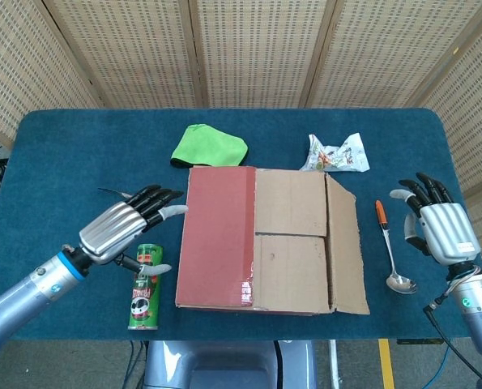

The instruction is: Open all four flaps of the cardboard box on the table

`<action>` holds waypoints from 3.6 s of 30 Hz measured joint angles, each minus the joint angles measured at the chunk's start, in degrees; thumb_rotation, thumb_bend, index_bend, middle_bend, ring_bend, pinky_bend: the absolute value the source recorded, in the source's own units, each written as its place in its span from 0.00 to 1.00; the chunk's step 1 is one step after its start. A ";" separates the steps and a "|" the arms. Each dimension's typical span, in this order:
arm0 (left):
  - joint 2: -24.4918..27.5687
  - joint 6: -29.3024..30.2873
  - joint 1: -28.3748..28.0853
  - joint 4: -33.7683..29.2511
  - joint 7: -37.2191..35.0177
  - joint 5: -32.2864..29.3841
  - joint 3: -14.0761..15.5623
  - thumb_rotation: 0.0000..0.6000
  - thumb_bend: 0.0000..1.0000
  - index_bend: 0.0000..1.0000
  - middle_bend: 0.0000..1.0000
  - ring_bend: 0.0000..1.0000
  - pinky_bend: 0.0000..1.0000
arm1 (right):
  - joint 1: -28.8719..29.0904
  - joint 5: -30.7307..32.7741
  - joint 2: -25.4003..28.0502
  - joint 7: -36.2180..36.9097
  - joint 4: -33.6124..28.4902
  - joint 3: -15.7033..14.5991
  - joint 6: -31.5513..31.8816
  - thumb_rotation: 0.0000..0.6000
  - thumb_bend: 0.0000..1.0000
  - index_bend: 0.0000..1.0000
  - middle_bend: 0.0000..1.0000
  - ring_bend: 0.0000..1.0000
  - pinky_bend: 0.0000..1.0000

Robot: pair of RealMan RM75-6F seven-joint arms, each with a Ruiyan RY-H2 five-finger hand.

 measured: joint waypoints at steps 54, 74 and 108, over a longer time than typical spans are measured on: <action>-23.94 -16.43 -32.81 13.28 33.36 -36.04 1.33 0.16 0.64 0.27 0.14 0.00 0.00 | -3.60 -0.65 -0.54 2.45 1.93 0.67 0.76 1.00 0.83 0.25 0.17 0.00 0.09; -18.59 -13.18 -32.74 8.22 33.65 -37.21 2.50 0.16 0.64 0.29 0.24 0.03 0.00 | -5.95 -1.82 -5.07 3.43 5.92 0.14 4.34 1.00 0.83 0.25 0.17 0.00 0.09; -7.49 -15.77 -33.09 2.42 30.74 -37.54 2.44 0.16 0.63 0.29 0.25 0.08 0.00 | -7.49 -2.54 -6.84 5.22 8.27 0.39 5.14 1.00 0.83 0.25 0.17 0.00 0.09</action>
